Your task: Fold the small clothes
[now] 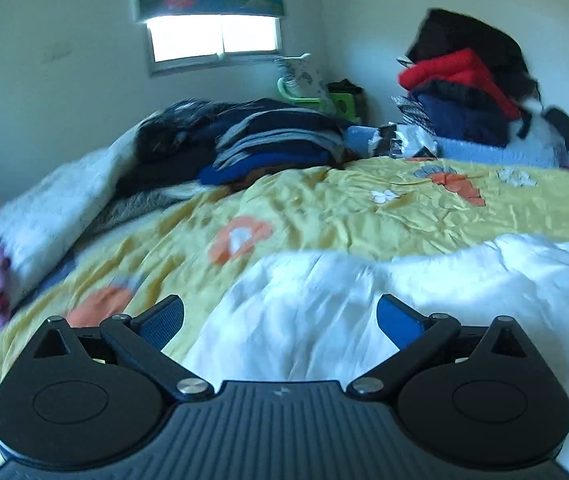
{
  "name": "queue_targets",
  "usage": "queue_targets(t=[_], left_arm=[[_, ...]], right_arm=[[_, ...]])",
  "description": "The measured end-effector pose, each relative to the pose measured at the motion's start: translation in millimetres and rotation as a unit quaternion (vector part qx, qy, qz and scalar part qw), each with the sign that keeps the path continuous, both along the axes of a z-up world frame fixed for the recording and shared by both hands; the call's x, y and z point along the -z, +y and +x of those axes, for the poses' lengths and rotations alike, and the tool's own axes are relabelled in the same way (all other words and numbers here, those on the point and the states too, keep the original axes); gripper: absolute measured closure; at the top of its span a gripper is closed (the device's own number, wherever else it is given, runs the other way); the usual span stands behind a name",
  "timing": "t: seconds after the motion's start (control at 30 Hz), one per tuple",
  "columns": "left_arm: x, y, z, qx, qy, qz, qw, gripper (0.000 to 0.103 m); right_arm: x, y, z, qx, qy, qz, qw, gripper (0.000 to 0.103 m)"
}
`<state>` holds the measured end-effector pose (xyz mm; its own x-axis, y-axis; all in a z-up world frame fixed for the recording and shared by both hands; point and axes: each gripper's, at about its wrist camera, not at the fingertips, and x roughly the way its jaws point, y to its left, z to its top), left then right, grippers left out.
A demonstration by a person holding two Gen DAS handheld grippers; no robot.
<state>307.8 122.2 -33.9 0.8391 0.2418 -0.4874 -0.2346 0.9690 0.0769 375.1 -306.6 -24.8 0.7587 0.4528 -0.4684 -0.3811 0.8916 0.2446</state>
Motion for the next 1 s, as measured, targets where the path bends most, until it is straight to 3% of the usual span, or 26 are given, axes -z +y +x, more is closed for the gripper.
queue_targets(t=[0.03,0.1,0.17,0.23,0.33,0.47,0.5,0.63,0.7,0.73,0.77,0.8,0.83,0.87,0.9,1.0], left_arm=[[-2,9,-18,-0.019,-0.007,-0.022,0.9996,0.000],[2,29,-58,-0.063,-0.014,-0.092,0.9937,0.000],[16,51,-93,-0.099,-0.008,-0.182,0.9783,0.000],[32,64,-119,-0.135,0.007,-0.242,0.9608,0.000],[46,69,-145,-0.160,0.002,-0.291,0.9432,0.000],[56,68,-148,-0.144,-0.005,-0.374,0.9163,0.000],[56,68,-145,-0.138,-0.011,-0.386,0.9122,0.000],[63,63,-127,-0.136,-0.024,-0.450,0.8826,0.000],[63,59,-117,-0.148,-0.025,-0.447,0.8819,0.000],[64,56,-115,-0.148,-0.027,-0.450,0.8802,0.000],[66,54,-112,-0.148,-0.029,-0.458,0.8762,0.000],[66,51,-110,-0.152,-0.032,-0.457,0.8759,0.003],[64,49,-107,-0.159,-0.031,-0.446,0.8801,0.021],[64,46,-103,-0.160,-0.021,-0.437,0.8848,0.038],[65,46,-97,-0.159,-0.003,-0.432,0.8877,0.068],[70,50,-91,-0.147,0.020,-0.441,0.8852,0.085]], right_arm=[[1,-11,-13,0.013,0.004,-0.008,1.000,0.000],[6,-43,-33,0.047,0.034,0.035,0.998,0.000],[22,-80,-51,0.083,0.104,0.119,0.984,0.001],[43,-108,-69,0.111,0.162,0.190,0.962,0.002],[66,-116,-95,0.126,0.203,0.217,0.946,0.003],[69,-97,-101,0.111,0.195,0.214,0.951,0.001],[69,-94,-100,0.109,0.195,0.219,0.950,0.001],[74,-78,-85,0.103,0.200,0.259,0.939,0.003],[75,-72,-78,0.108,0.195,0.272,0.936,0.004],[74,-70,-77,0.111,0.192,0.277,0.935,0.010],[76,-67,-74,0.112,0.191,0.283,0.933,0.024],[79,-65,-70,0.111,0.199,0.291,0.929,0.039],[84,-64,-67,0.114,0.213,0.303,0.922,0.082],[89,-66,-67,0.120,0.222,0.320,0.913,0.084],[93,-68,-67,0.122,0.222,0.337,0.907,0.084],[96,-72,-71,0.120,0.215,0.350,0.904,0.085]])
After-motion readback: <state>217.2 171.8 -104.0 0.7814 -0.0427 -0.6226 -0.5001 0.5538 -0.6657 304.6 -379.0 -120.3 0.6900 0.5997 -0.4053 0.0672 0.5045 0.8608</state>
